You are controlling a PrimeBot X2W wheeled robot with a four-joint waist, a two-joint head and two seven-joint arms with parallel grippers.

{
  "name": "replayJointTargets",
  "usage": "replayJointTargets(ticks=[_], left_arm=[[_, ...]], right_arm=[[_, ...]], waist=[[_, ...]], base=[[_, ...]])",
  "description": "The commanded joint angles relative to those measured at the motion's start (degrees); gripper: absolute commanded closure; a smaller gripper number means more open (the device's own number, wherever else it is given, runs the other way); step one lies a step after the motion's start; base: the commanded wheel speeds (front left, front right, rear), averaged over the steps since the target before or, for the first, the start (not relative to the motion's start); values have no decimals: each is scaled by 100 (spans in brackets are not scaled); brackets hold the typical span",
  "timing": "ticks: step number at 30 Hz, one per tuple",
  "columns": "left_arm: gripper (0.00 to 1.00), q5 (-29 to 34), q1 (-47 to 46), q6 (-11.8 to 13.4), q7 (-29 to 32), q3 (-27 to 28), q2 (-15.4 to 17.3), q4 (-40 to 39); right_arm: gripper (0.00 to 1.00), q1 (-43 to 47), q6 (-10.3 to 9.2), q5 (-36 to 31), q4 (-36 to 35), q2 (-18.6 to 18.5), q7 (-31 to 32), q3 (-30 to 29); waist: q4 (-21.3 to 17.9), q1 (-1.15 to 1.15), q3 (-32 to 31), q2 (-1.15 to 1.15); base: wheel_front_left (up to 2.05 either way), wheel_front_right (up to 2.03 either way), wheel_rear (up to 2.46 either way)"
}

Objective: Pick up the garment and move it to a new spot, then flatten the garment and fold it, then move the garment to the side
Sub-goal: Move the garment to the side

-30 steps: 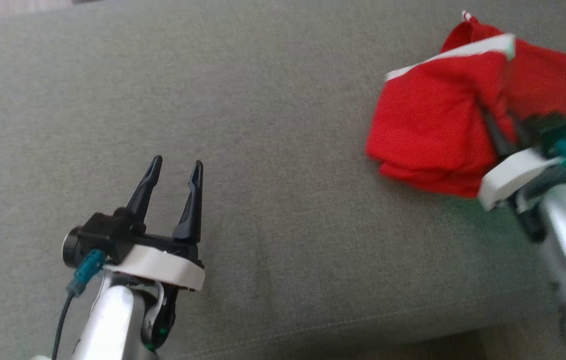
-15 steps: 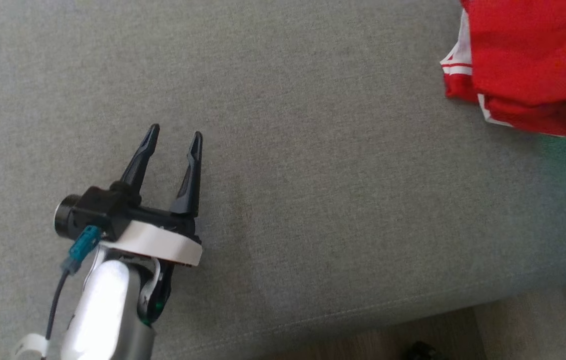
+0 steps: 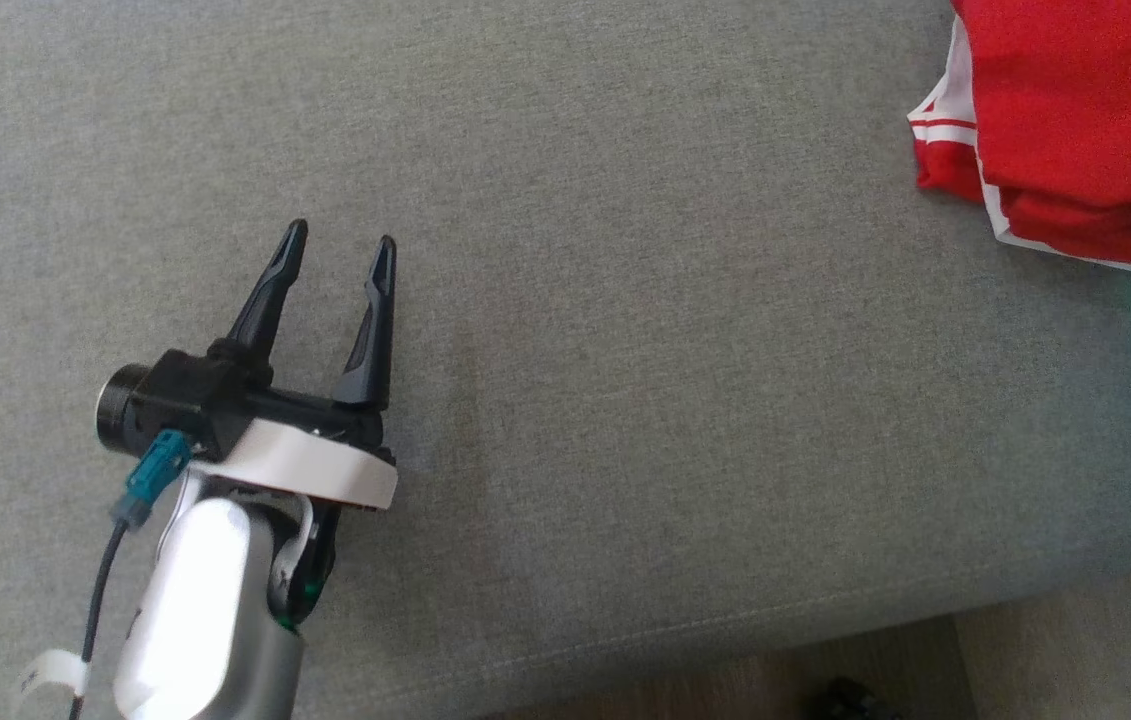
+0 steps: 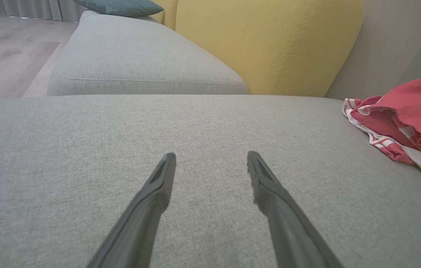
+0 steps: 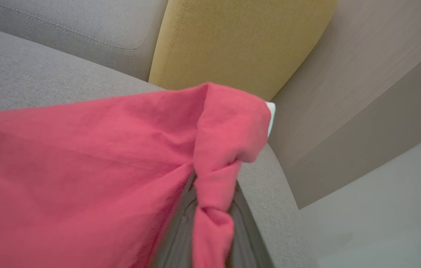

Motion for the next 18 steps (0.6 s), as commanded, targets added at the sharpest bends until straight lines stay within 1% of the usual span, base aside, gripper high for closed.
replayJointTargets(ticks=[1, 2, 3, 4, 8, 12, 15, 18], left_arm=[[0, 26, -133, -28, -31, 178, 51, -162], [0, 24, -134, -29, -31, 179, 50, -156], [0, 23, -136, -29, -31, 180, 48, -150], [0, 21, -138, -30, -31, 181, 47, -144], [0, 11, -140, -31, -31, 184, 42, -110], [0, -9, -120, -33, -31, 203, 38, -76], [0, -35, -75, -33, -31, 208, 34, -67], [0, -77, -6, -33, -31, 224, 30, -75]], right_arm=[[78, -61, 37, 4, -203, -56, 36, -39], [56, -57, 37, 35, -215, -27, 44, -57], [19, -51, 37, 55, -234, -4, 48, -71], [0, -52, 37, 46, -269, 6, 33, -102], [0, -55, 37, -23, -424, 128, -2, -303], [0, -51, 37, -117, -637, 286, -18, -339], [0, 0, 37, -97, -822, 481, -31, -274], [0, 136, 37, 14, -1032, 763, -95, -172]], waist=[[-5, 0, -10, 0], [-7, 0, -19, 0], [-9, 0, -29, 0], [-12, 0, -36, 0], [-15, 0, -113, 0], [-9, 0, -254, 0], [9, 0, -419, 0], [49, 0, -631, 0]], base=[[0, 0, 0], [0, 0, 0], [0, 0, 0], [0, 0, 0], [0, 0, 0], [0, 0, 0], [0, 0, 0], [0, 0, 0]])
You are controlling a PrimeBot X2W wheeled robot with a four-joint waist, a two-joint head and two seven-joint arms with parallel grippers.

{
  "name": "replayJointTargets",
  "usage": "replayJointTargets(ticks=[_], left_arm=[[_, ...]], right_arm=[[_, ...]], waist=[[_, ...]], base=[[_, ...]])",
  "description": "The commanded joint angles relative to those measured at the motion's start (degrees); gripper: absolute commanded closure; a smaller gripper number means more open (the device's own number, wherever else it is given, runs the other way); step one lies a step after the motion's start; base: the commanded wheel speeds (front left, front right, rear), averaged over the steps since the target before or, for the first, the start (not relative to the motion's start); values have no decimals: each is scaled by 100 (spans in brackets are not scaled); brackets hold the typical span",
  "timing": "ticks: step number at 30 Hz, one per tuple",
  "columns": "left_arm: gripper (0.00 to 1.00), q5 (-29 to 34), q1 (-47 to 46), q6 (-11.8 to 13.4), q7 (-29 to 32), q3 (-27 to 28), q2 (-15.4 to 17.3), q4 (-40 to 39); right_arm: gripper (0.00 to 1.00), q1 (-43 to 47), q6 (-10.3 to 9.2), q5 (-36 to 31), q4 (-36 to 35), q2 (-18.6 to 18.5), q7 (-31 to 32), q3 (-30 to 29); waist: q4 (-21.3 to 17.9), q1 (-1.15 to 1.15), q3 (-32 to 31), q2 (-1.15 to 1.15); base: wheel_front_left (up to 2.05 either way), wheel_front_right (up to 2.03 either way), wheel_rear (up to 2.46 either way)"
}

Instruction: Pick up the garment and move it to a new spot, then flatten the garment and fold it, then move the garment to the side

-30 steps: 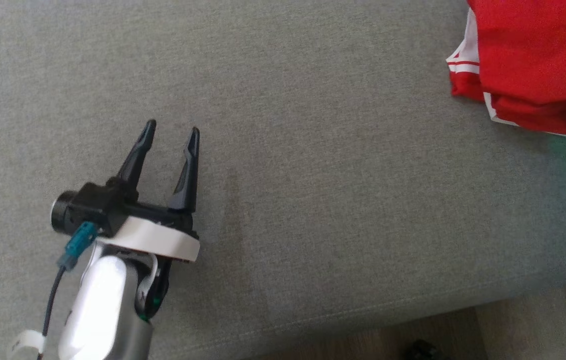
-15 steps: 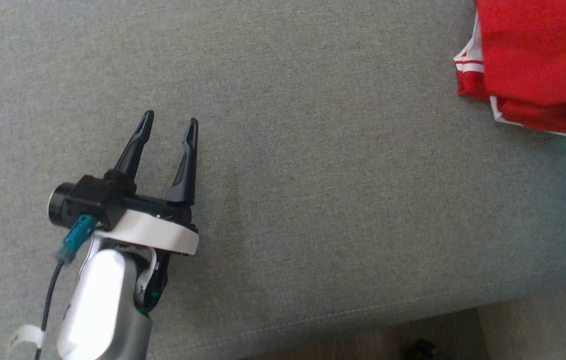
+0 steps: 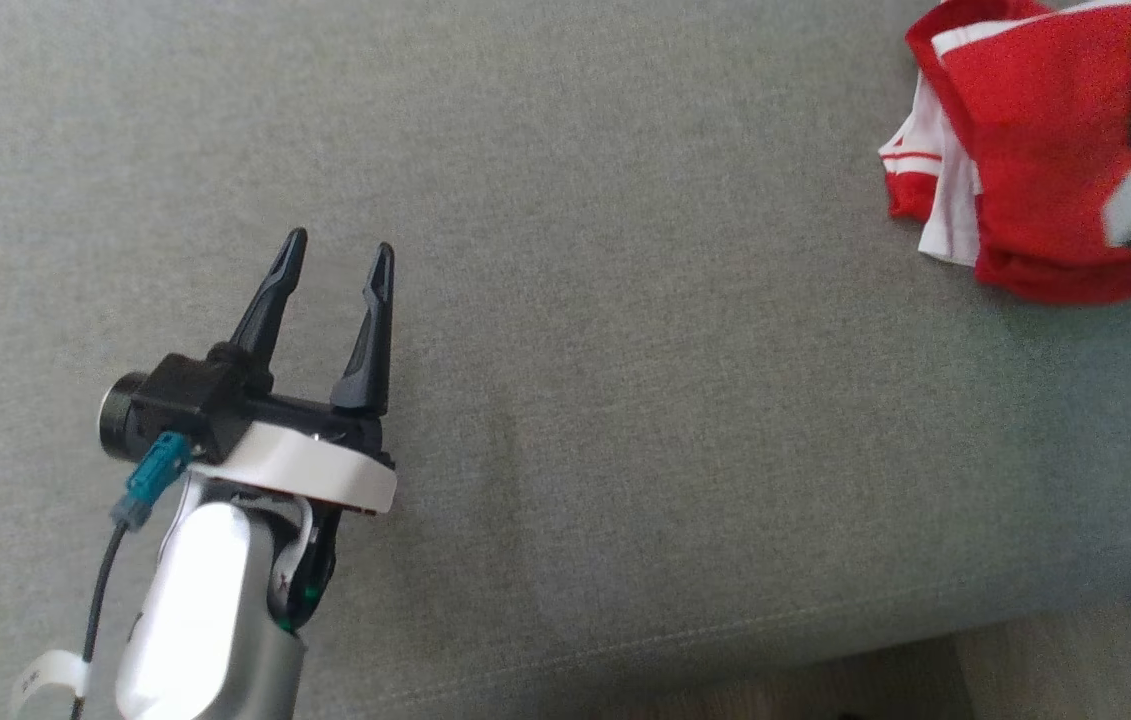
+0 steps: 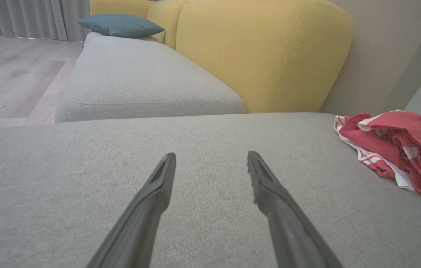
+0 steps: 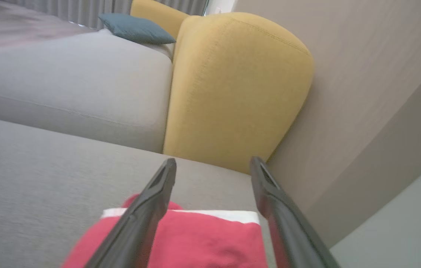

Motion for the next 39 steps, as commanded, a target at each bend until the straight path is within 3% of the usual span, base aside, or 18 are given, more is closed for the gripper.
replayJointTargets(ticks=[1, 9, 14, 21, 30, 39], left_arm=[[0, -34, 6, -30, -31, 207, 40, -189], [0, -294, 264, 155, -31, 225, 37, -333], [0, -386, 595, 293, -31, 161, 37, -363], [0, -471, 993, 431, -31, 134, 36, -352], [0, -563, 1320, 587, -31, 124, 36, -415], [0, -583, 1388, 677, -31, 66, 36, -603]], right_arm=[[0, 160, 37, 92, -290, 105, -91, 154], [0, 1025, 37, 692, -931, 1014, -763, 534], [0, 1796, 37, 990, -1093, 1380, -1047, 485], [0, 2724, 37, 1589, -1413, 1461, -1111, 666], [0, 3557, 37, 1687, -1891, 1463, -1114, 824], [0, 3771, 37, 1684, -2017, 1463, -1114, 775]], waist=[[56, 0, -204, 0], [327, 0, -846, 0], [496, 0, -1299, 0], [657, 0, -1668, 0], [702, 0, -1858, 0], [750, 0, -1913, 0]], base=[[0, 0, 0], [0, 0, 0], [0, 0, 0], [0, 0, 0], [0, 0, 0], [0, 0, 0]])
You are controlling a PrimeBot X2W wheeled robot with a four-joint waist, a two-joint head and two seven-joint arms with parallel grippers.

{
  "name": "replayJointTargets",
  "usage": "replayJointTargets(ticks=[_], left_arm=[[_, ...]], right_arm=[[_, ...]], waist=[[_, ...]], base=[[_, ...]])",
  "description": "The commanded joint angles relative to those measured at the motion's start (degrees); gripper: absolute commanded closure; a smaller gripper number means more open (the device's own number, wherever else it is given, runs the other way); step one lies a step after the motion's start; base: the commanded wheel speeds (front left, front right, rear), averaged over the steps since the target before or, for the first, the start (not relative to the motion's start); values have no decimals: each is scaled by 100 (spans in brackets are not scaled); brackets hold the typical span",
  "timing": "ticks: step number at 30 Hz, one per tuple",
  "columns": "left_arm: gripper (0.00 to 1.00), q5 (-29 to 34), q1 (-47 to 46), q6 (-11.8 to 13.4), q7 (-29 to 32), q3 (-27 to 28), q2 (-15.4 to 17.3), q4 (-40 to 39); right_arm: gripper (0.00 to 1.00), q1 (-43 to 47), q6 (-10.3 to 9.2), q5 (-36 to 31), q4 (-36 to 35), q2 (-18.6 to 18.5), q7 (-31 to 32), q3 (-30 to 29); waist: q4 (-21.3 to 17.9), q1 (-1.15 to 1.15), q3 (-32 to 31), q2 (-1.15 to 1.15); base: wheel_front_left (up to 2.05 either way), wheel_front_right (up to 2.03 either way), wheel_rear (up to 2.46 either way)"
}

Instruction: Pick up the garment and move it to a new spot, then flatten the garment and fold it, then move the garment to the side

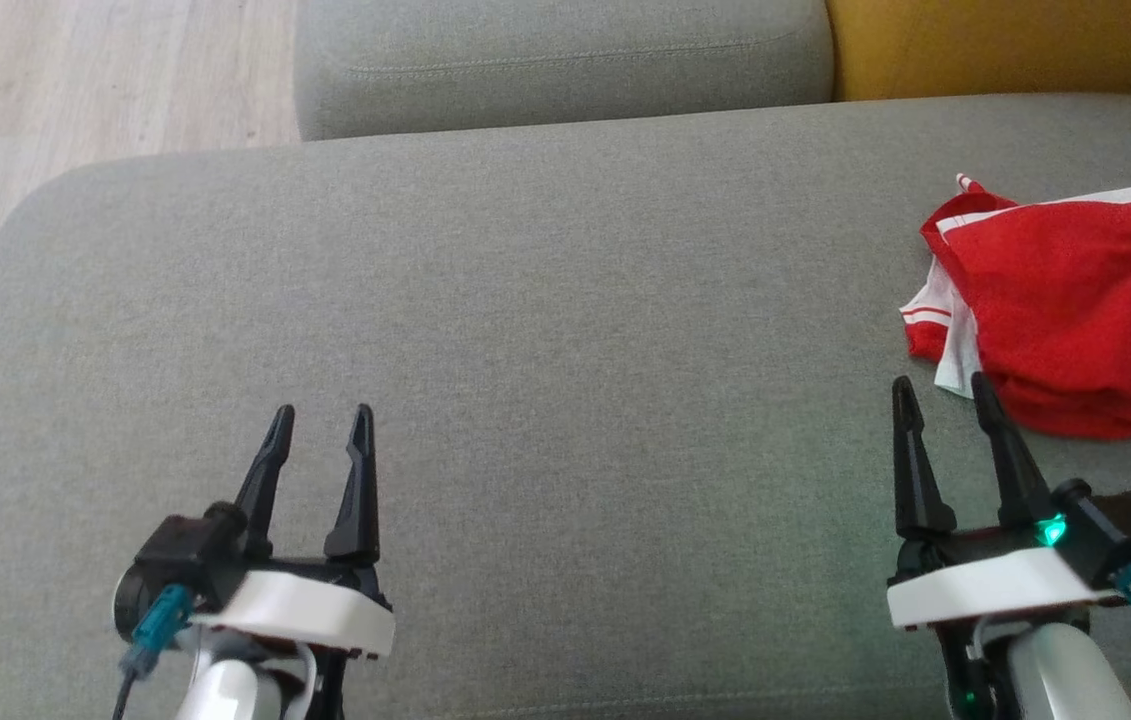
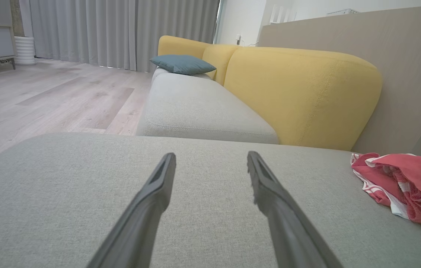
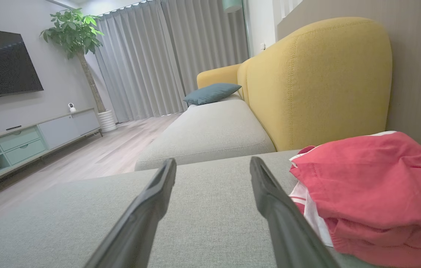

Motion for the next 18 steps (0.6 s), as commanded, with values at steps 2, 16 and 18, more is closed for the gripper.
replayJointTargets(ticks=[2, 16, 18], left_arm=[[0, -36, -162, 67, -31, 130, 35, -266], [0, 50, -149, -17, -31, 77, 35, -313], [0, 94, -138, -23, -31, 89, 35, -322]], right_arm=[[0, -101, 37, -24, -224, -10, -62, 118], [0, -131, 37, -14, -156, -10, -62, 155], [0, -141, 37, -7, -149, -10, -62, 160]], waist=[[13, 0, -3, 0], [-29, 0, -32, 0], [-35, 0, -31, 0]], base=[[0, 0, 0], [0, 0, 0], [0, 0, 0]])
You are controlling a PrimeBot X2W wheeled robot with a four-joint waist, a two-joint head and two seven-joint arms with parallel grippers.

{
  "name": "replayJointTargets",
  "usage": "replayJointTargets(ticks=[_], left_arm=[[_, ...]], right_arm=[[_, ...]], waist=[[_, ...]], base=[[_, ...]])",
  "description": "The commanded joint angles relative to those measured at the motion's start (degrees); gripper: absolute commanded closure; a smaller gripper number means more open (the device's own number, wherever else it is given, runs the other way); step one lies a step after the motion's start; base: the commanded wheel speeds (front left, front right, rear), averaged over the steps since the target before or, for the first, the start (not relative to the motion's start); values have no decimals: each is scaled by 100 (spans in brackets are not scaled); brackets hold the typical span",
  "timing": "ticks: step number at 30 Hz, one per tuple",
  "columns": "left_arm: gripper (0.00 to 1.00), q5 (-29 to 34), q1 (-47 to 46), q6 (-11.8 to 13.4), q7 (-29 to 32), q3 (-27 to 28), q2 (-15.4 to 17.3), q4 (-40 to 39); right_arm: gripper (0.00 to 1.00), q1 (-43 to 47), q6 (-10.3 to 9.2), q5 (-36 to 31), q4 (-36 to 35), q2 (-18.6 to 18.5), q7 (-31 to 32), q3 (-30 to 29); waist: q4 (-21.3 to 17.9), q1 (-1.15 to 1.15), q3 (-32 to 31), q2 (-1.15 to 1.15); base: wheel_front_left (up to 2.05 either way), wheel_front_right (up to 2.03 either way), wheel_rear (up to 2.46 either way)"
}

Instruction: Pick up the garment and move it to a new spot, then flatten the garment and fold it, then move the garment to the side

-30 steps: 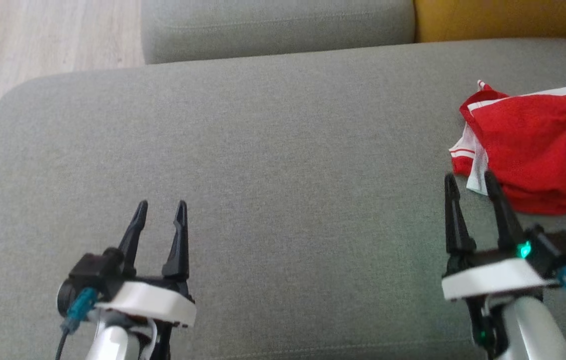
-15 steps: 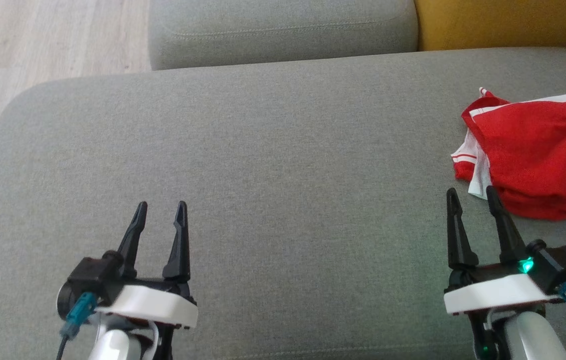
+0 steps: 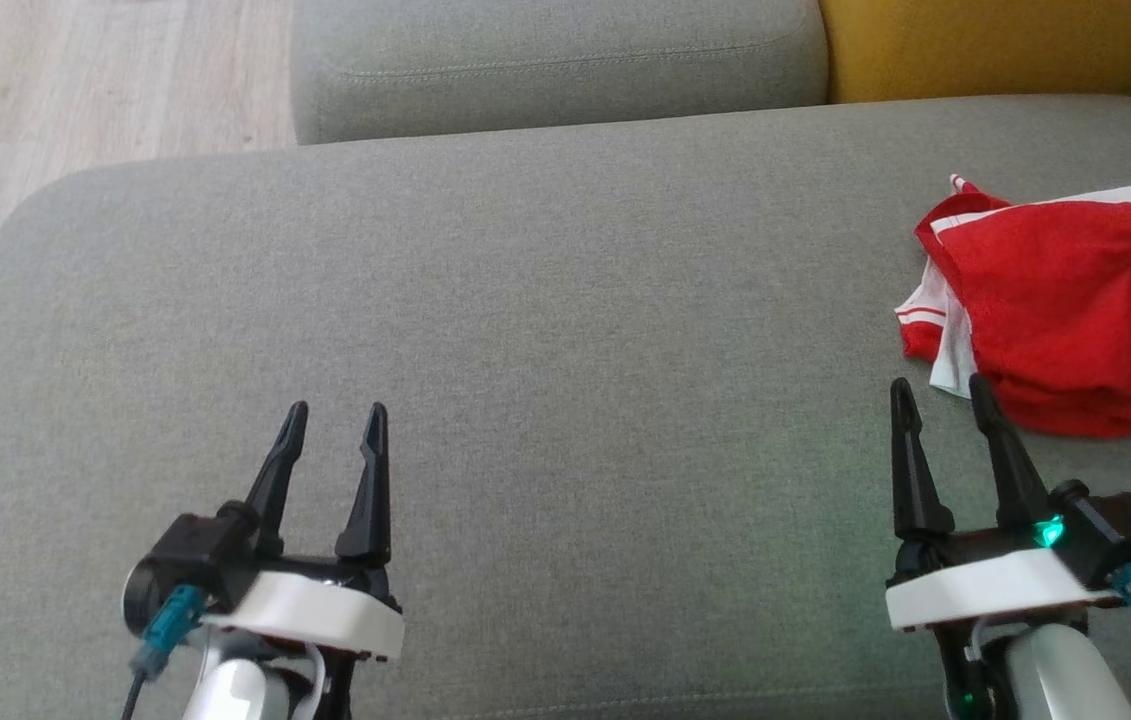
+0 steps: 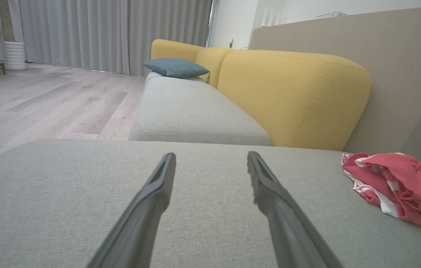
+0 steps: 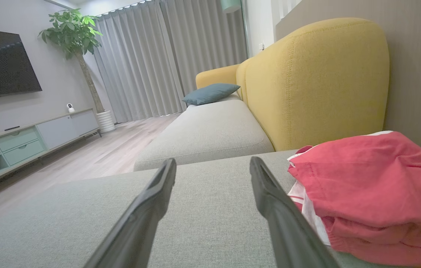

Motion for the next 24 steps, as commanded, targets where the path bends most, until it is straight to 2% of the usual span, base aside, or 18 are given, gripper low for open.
replayJointTargets(ticks=[1, 17, 18, 24], left_arm=[[0, 79, -136, -14, -31, 197, 34, -224], [0, -196, -111, -58, -31, 346, 34, -182], [100, -187, 92, -55, -1, 170, 0, 5], [100, -411, 153, -64, 44, 179, -6, 250]], right_arm=[[0, -146, 37, -7, -166, -11, -62, 163], [0, -174, 37, 33, -99, -11, -62, 246], [100, -3, 0, 12, 86, 1, 1, 119], [100, 55, 0, 243, 320, -5, 46, 126]], waist=[[-1, 0, 2, 0], [-17, 0, 41, 0], [-17, 0, 49, 0], [-14, 0, 46, 0]], base=[[0, 0, 0], [0, 0, 0], [0, 0, 0], [0, 0, 0]])
